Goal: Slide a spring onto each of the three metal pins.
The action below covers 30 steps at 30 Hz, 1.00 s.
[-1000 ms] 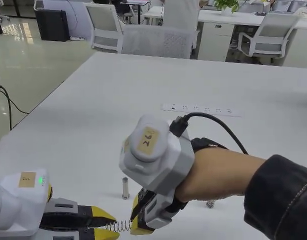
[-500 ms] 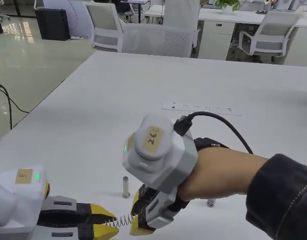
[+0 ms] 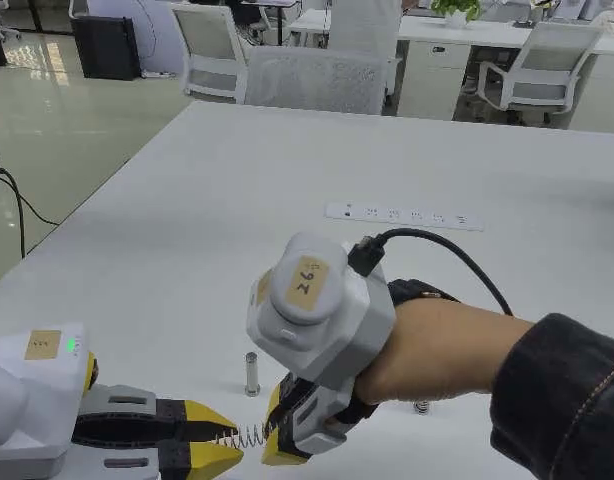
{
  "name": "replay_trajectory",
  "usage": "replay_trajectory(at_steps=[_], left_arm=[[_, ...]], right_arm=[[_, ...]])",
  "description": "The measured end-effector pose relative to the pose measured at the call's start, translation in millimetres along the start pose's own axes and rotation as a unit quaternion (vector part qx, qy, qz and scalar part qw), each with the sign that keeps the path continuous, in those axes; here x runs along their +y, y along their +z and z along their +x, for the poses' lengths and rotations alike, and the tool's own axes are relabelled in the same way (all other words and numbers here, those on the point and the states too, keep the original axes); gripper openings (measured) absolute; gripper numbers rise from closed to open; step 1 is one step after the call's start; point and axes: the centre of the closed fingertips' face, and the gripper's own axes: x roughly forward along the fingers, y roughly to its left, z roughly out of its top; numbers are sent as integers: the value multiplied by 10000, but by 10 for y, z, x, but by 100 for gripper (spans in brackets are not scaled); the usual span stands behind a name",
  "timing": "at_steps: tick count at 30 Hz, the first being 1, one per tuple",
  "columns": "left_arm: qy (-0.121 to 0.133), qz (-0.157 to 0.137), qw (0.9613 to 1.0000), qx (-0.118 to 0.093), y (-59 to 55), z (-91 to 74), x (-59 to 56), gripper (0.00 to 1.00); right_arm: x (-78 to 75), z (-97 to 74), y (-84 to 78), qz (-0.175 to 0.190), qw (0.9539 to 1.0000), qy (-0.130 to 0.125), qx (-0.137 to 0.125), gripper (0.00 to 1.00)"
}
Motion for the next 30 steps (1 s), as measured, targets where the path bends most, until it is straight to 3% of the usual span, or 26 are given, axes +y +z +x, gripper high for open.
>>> replay_trajectory(at_steps=[30], left_arm=[[-12, 21, 10000, 61, -29, 26, -13, 3]], right_arm=[[57, -183, 349, -226, 9993, -110, -294, 8]])
